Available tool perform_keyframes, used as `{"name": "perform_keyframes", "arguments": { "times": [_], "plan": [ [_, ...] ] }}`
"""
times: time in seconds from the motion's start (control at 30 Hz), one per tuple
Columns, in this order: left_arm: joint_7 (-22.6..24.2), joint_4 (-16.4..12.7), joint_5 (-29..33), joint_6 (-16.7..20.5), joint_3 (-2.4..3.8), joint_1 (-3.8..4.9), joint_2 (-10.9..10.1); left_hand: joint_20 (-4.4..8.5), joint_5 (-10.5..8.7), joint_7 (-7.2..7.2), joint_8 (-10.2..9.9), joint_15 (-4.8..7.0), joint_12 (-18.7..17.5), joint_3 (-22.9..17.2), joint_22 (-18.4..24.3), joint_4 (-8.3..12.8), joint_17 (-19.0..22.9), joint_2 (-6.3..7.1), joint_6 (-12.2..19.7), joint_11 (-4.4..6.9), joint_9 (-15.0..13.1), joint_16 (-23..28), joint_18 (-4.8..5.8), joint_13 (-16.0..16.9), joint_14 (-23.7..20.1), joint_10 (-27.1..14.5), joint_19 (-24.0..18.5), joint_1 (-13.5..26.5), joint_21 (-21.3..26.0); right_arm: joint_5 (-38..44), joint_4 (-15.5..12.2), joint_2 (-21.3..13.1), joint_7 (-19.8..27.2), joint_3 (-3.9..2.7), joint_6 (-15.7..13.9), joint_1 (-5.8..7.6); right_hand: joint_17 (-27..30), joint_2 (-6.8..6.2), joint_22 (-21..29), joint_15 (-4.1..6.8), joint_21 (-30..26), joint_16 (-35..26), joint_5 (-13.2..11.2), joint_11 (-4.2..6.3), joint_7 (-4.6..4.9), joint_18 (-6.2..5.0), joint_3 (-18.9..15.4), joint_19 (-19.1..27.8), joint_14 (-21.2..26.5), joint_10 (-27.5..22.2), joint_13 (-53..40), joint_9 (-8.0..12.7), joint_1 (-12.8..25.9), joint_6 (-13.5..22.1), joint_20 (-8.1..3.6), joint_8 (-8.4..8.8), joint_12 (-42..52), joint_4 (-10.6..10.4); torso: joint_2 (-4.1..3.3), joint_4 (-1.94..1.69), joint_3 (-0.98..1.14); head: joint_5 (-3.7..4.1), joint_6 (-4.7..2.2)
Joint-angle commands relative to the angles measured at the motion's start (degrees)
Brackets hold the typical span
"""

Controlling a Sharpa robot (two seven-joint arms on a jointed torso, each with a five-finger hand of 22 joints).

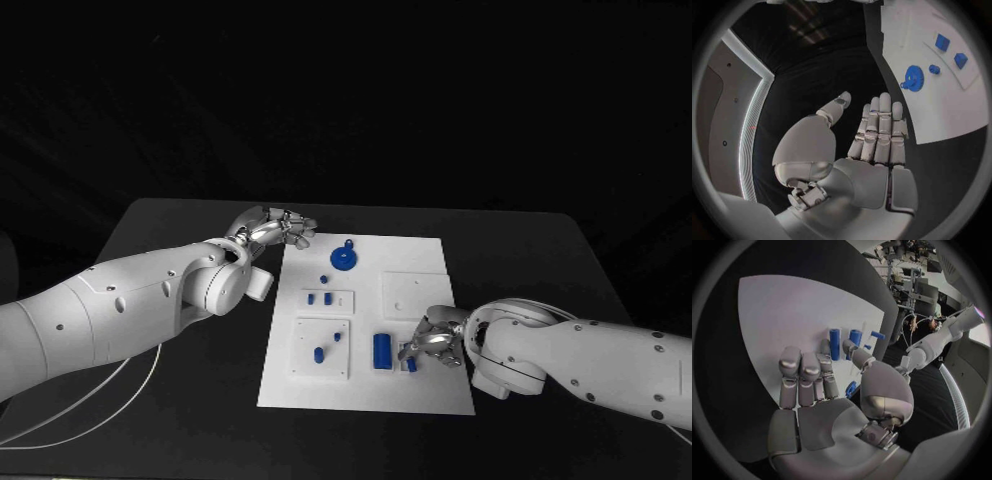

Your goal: Assemble the parts on the task board

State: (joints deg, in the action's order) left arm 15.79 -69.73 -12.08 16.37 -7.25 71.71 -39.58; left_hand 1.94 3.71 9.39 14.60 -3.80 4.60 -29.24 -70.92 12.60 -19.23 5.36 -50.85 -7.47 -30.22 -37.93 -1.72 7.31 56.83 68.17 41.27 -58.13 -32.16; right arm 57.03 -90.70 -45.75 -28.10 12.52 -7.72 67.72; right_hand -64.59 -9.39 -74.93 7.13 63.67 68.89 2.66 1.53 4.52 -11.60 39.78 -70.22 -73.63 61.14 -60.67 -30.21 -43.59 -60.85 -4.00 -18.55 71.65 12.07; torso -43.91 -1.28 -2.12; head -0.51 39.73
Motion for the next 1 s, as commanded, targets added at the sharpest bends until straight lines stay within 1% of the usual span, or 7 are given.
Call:
{"name": "perform_keyframes", "arguments": {
  "times": [0.03, 0.6, 0.83, 1.0],
  "plan": [
    [0.35, -0.08, 0.25, -0.72, 0.03, 0.03, 0.10, -0.01, 0.03, -0.02, 0.11, 0.02, -0.11, -0.05, -0.08, -0.25, -0.08, -0.49, 0.56, 0.16, 0.08, 0.22, -0.16, -0.05, 0.47, -0.39, 0.36, -0.03, 0.35, 0.78, -0.01, 0.02, 0.70, 0.04, 0.32, -0.10, -0.06, -0.93, -0.09, 0.25, -0.15, -0.26, 0.15, -0.03, 0.23, -3.40, -0.49, -0.18, 0.14, 0.16, -0.10, -0.07, 0.07, -0.06, -0.27, 0.32, -0.40, -0.24, -0.01, -0.02, -0.01, -0.06, 0.03],
    [0.34, 0.02, 0.25, -0.66, 0.03, 0.03, 0.12, -0.02, 0.04, 0.00, 0.12, 0.02, -0.11, -0.05, -0.11, -0.27, -0.15, -0.48, 0.59, 0.15, 0.10, 0.27, -0.15, -0.06, 0.47, -0.40, 0.36, -0.02, 0.40, 0.80, -0.49, -0.56, 1.33, 0.04, -0.63, -0.11, -0.17, -2.42, 0.03, 0.36, -0.33, -0.33, 0.15, 0.07, 0.14, -3.40, -0.76, -0.34, 0.09, 0.26, -0.36, -0.03, 0.19, -0.13, -0.60, 0.30, -0.57, -1.88, -0.01, -0.02, 0.01, -0.16, 0.07],
    [0.33, 0.02, 0.25, -0.62, 0.03, 0.03, 0.12, -0.02, 0.04, 0.00, 0.13, 0.02, -0.11, -0.05, -0.13, -0.28, -0.19, -0.49, 0.60, 0.14, 0.11, 0.30, -0.15, -0.07, 0.47, -0.41, 0.36, -0.03, 0.42, 0.80, -1.29, -1.34, 1.56, 0.04, -1.88, -0.11, -0.19, -2.58, 0.04, 0.39, -0.35, -0.34, 0.16, 0.09, 0.12, -3.40, -0.76, -0.41, 0.06, 0.31, -0.42, -0.03, 0.21, -0.16, -0.66, 0.28, -0.59, -2.30, -0.01, -0.01, 0.04, -0.26, 0.05],
    [0.32, 0.01, 0.25, -0.55, 0.03, 0.03, 0.09, -0.02, 0.03, 0.01, 0.13, 0.01, -0.11, -0.04, -0.14, -0.28, -0.21, -0.47, 0.61, 0.14, 0.12, 0.32, -0.15, -0.07, 0.47, -0.41, 0.36, -0.02, 0.43, 0.79, -1.56, -1.73, 1.56, 0.04, -1.73, -0.12, -0.20, -2.65, 0.05, 0.41, -0.36, -0.34, 0.16, 0.11, 0.11, -3.40, -0.73, -0.44, 0.04, 0.35, -0.44, -0.03, 0.21, -0.19, -0.70, 0.27, -0.61, -2.49, -0.01, -0.03, 0.02, -0.12, -0.17]
  ]
}}
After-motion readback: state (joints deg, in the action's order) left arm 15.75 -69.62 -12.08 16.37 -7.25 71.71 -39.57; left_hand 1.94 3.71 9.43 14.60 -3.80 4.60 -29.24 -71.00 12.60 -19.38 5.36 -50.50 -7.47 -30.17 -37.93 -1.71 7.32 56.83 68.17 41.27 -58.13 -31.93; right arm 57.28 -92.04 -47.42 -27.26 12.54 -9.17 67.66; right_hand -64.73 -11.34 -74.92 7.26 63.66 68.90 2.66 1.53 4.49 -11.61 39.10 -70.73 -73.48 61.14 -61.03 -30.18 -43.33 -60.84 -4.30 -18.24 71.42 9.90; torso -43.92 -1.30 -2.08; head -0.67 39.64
